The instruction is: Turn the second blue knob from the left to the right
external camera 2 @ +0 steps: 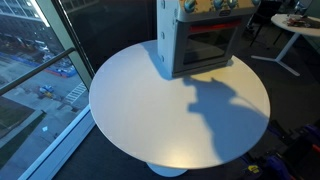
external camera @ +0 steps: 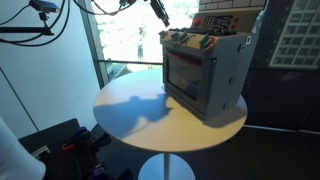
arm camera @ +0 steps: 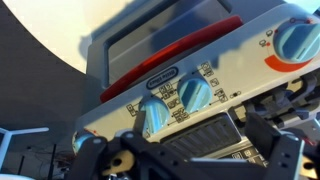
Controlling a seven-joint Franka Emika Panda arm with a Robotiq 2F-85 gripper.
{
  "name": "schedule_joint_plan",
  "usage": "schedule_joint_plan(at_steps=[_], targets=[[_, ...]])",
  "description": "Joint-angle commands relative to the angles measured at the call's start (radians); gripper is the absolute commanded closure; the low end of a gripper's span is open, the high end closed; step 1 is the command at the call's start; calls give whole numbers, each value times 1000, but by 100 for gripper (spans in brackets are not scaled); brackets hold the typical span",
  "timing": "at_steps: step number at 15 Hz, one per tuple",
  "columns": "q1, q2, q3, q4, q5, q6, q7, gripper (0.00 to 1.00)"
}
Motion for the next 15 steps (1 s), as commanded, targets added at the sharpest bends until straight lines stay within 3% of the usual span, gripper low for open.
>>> schedule_joint_plan(at_steps=[1,7,15], targets=[[-16,20,-9,-12,-111,80,122,0],[-9,45,-34,-38,-174,154,248,0],[-4,49,-41,-64,-179,178,282,0]])
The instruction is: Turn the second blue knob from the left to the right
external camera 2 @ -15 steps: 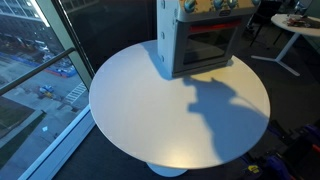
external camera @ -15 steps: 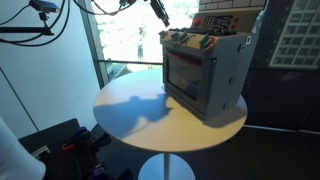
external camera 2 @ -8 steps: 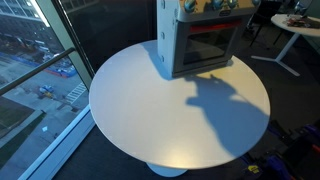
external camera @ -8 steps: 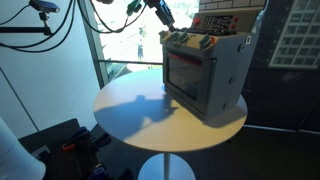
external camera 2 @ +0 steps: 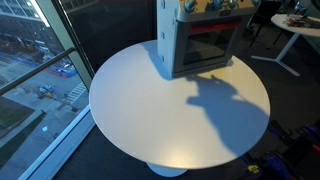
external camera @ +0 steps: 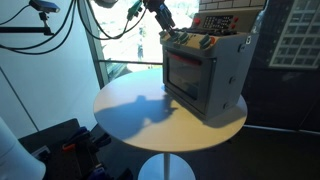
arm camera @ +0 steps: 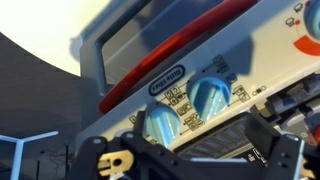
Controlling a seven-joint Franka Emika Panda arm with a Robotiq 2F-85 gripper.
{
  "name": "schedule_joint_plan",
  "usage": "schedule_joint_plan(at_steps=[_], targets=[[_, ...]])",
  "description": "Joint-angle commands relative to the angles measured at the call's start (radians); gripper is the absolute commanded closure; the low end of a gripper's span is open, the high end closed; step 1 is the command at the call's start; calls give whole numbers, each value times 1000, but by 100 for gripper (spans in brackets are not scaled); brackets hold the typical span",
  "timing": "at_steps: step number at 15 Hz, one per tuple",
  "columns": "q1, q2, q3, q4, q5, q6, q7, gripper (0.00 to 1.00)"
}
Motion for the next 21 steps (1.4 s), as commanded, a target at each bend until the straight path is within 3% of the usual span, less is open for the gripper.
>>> schedule_joint_plan(at_steps=[1,15,16,17,19,21], targets=[[9,-2,-11,-14,-26,28,41,0],[-7,42,-2,-6,-29,124,63,0],[-7,46,-2,-4,-30,131,64,15],[-8,50,-2,-3,-29,136,63,21],[-9,56,-1,-1,-33,148,66,43],[-9,61,-1,2,-34,156,68,53]])
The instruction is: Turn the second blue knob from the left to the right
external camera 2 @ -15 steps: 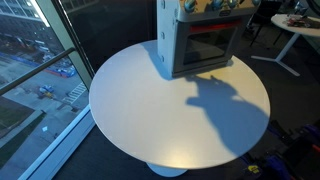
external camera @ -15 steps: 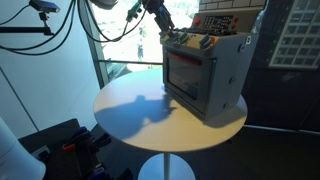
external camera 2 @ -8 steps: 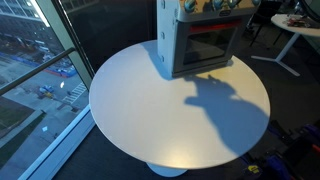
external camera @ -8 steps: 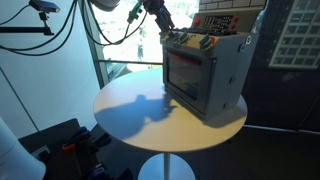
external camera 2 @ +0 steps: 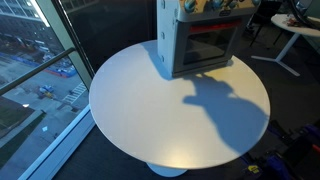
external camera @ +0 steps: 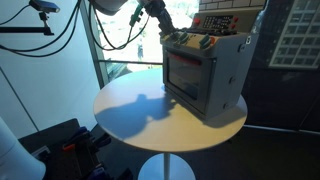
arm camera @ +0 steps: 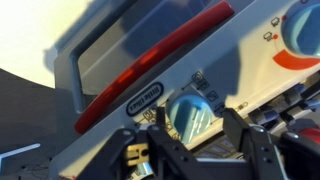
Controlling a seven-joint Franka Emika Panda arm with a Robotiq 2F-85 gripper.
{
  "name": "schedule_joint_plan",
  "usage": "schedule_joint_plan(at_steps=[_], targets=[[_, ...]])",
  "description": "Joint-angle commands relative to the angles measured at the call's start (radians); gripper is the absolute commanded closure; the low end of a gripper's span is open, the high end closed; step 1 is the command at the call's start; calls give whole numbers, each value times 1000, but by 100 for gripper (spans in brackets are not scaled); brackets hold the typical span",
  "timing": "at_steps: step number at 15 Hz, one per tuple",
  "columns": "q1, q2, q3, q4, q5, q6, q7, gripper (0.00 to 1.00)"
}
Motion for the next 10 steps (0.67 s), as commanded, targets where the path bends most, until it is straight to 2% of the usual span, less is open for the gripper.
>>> schedule_joint_plan(at_steps=[1,3,7,10], targets=[[-7,15,1,16,-35,24,39,59],[-8,16,2,17,-43,26,44,81],[-9,12,3,17,-59,29,61,97],[-9,9,4,16,-80,24,81,94]])
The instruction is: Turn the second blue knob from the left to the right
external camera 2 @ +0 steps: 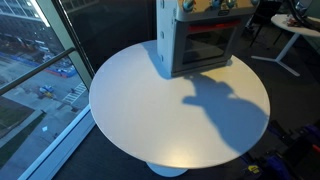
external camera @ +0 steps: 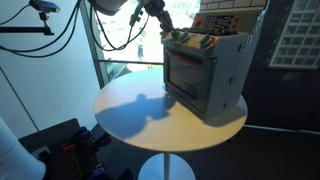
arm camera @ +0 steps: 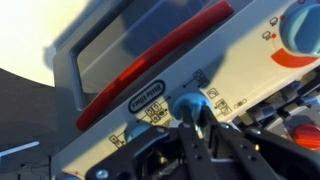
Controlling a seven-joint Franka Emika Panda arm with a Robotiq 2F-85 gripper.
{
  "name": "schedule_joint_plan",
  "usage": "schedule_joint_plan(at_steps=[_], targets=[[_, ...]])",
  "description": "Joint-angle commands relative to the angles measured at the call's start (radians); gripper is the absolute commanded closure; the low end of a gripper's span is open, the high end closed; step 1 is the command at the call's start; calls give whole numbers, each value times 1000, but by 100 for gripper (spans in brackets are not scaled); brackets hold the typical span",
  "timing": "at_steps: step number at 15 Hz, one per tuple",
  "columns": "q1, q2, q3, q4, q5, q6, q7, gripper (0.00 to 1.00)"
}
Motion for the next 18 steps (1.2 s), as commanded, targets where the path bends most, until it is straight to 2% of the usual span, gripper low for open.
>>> schedule_joint_plan(at_steps=[1,11,18], targets=[[-8,13,3,16,-48,12,46,94],[-10,8,-1,11,-57,4,48,94],[-15,-1,-3,-2,-53,10,139,94]])
